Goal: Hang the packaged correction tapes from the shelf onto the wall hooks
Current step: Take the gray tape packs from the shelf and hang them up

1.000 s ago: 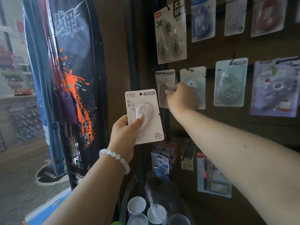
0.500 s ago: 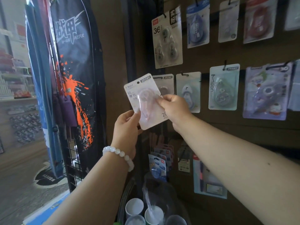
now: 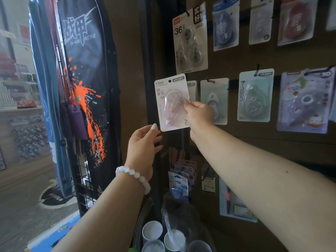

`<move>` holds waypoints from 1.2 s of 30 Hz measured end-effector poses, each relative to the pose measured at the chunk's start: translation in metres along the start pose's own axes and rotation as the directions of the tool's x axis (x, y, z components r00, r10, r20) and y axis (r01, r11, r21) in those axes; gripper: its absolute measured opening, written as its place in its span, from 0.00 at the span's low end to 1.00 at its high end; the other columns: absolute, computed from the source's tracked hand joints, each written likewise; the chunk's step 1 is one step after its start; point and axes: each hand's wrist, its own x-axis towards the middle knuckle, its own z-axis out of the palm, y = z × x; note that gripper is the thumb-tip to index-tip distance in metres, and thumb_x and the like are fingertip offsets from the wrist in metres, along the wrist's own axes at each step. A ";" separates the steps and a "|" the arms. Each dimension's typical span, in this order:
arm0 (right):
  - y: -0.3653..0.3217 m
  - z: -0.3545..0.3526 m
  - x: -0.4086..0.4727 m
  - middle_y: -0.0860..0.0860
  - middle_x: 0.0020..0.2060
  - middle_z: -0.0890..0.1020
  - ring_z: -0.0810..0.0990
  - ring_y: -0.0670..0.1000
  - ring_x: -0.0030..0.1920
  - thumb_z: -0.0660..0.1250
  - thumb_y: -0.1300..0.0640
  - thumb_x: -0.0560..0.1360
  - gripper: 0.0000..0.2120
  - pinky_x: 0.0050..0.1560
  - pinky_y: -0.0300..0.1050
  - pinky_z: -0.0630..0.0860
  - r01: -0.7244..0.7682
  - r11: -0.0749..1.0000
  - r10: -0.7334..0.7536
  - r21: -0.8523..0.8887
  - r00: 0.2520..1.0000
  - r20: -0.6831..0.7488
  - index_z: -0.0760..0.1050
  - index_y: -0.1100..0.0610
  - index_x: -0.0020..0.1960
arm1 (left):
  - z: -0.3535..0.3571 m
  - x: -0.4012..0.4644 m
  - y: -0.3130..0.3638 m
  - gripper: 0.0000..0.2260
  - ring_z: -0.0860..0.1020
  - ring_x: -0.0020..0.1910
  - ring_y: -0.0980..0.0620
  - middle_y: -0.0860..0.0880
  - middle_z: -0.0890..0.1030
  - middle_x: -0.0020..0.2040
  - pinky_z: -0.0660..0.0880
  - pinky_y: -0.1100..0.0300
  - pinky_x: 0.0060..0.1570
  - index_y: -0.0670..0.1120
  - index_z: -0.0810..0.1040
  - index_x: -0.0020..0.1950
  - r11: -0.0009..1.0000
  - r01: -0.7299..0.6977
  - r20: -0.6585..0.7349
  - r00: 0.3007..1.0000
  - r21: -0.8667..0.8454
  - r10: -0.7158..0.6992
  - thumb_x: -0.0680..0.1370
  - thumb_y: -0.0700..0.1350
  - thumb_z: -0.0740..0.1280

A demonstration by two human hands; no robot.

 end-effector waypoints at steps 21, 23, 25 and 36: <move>0.010 -0.005 0.013 0.60 0.40 0.83 0.78 0.57 0.38 0.61 0.55 0.79 0.14 0.37 0.45 0.71 0.152 0.884 -0.186 -0.443 0.982 -0.035 0.82 0.62 0.48 | -0.001 0.006 -0.012 0.08 0.81 0.50 0.52 0.48 0.82 0.50 0.80 0.55 0.52 0.46 0.78 0.58 0.999 0.024 0.001 1.000 -0.029 -0.024 0.80 0.45 0.66; 0.011 -0.004 0.017 0.59 0.42 0.83 0.76 0.54 0.38 0.60 0.56 0.79 0.14 0.40 0.44 0.73 0.148 0.867 -0.192 -0.476 0.980 -0.045 0.82 0.61 0.50 | 0.000 0.007 -0.015 0.09 0.81 0.50 0.53 0.49 0.81 0.50 0.80 0.55 0.52 0.45 0.78 0.60 1.000 0.020 0.006 1.000 -0.022 -0.020 0.80 0.45 0.66; 0.011 -0.002 0.021 0.57 0.44 0.83 0.77 0.54 0.42 0.59 0.55 0.79 0.14 0.43 0.45 0.75 0.128 0.856 -0.179 -0.501 0.982 -0.055 0.82 0.60 0.53 | 0.000 0.007 -0.017 0.10 0.81 0.50 0.53 0.48 0.81 0.50 0.80 0.55 0.52 0.45 0.78 0.60 0.999 0.026 0.013 1.000 -0.030 -0.026 0.80 0.46 0.66; 0.012 0.002 0.049 0.57 0.61 0.77 0.74 0.56 0.63 0.55 0.60 0.81 0.15 0.58 0.44 0.68 -0.013 0.757 -0.013 -0.654 0.999 -0.035 0.73 0.63 0.63 | -0.002 0.011 -0.028 0.04 0.82 0.50 0.52 0.47 0.82 0.51 0.80 0.57 0.48 0.49 0.78 0.53 0.997 0.057 0.025 0.998 -0.050 -0.056 0.80 0.44 0.66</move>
